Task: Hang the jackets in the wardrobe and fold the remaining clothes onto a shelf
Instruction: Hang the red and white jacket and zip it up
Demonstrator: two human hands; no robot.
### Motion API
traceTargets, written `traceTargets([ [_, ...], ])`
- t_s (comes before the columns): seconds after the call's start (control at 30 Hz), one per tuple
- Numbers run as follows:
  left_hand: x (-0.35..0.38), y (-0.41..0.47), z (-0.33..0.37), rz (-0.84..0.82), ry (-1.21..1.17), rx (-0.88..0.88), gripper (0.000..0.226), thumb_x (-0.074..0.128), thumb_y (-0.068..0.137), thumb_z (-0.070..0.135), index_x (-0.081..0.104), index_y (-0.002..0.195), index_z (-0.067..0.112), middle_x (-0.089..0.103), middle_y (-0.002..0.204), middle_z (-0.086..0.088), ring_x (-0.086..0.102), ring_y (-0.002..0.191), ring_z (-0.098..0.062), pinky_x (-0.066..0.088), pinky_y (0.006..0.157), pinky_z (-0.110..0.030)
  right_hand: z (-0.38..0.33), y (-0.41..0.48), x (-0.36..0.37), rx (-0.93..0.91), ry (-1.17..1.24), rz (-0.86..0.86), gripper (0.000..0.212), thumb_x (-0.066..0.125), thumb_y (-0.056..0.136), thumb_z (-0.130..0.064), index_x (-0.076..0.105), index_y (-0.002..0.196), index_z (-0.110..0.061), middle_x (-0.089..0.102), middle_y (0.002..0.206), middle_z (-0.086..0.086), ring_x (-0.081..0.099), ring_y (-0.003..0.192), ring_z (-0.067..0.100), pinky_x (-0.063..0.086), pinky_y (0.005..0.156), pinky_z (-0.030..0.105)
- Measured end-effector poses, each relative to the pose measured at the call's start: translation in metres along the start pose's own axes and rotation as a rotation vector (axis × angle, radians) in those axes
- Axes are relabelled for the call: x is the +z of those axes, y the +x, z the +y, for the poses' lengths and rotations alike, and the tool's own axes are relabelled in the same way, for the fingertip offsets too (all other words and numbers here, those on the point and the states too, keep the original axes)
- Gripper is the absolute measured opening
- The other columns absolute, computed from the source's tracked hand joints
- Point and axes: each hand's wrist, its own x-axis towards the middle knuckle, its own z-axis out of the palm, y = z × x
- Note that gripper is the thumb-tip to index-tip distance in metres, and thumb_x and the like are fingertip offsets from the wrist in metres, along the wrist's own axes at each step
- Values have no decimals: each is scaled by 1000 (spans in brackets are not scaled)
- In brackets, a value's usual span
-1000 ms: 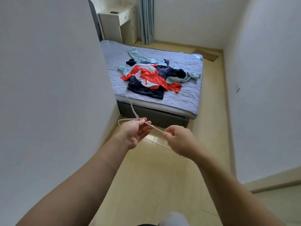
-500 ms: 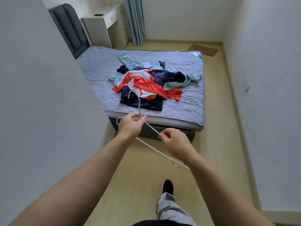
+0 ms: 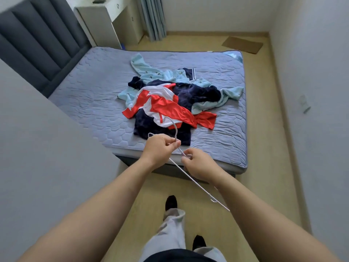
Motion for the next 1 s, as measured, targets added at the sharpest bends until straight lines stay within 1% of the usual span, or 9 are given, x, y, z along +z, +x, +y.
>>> traceTargets([
  [0.1,4,66,-13,-166,-16,18,17,74,92,27,80,106,21,77,102,6,68,91,-3,52,84,-22,-8,74,-4,17,63,-15,22,46,104,-29,64,111,-20,69,76,-3,65,64,12,50,59,30],
  [0.2,11,143,-45,-211,-74,-32,32,70,85,7,77,113,22,76,97,5,68,78,-2,53,74,-22,0,152,-7,187,175,46,21,43,103,-18,62,97,-16,67,75,4,60,49,10,45,45,23],
  [0.37,37,277,-129,-150,-203,-418,37,56,85,-1,74,107,22,71,104,5,66,98,-12,57,86,-32,23,272,-3,422,204,50,17,50,97,-20,61,86,-13,74,78,8,68,58,20,45,51,22],
  [0.53,93,398,-219,-246,-283,-718,23,54,88,-1,69,96,14,68,86,-6,69,82,-24,56,77,-34,53,386,12,520,191,37,30,58,96,-34,61,85,-7,74,84,10,70,87,32,56,80,38],
  [0.63,133,458,-263,-295,-287,-818,20,55,92,1,61,82,17,68,88,-8,68,85,-27,58,86,-40,73,439,23,571,37,100,42,52,96,-44,53,74,-9,58,68,2,57,79,29,43,63,35],
  [0.73,169,496,-299,-301,-395,-951,9,53,98,11,59,106,10,66,109,-11,67,84,-22,58,89,-39,91,473,39,673,-43,240,58,30,101,-59,50,66,-17,44,66,0,44,76,27,33,71,35],
  [0.87,204,524,-336,-180,-646,-1206,50,53,103,24,39,150,12,50,143,-15,69,100,-22,60,90,-35,110,498,64,680,58,390,66,21,106,-53,48,59,-15,47,61,-5,42,59,15,29,59,36],
  [0.93,216,534,-351,-92,-830,-1327,54,56,103,27,37,152,15,43,152,-15,66,112,-25,57,95,-38,119,505,75,645,88,369,64,21,106,-52,51,65,-14,52,64,-5,44,60,6,26,52,25],
  [1.0,224,543,-364,-14,-1016,-1399,51,55,103,28,40,150,14,43,152,-13,65,117,-25,55,98,-37,129,510,85,599,109,355,62,22,107,-51,50,70,-10,55,67,-2,49,63,9,25,51,27],
])
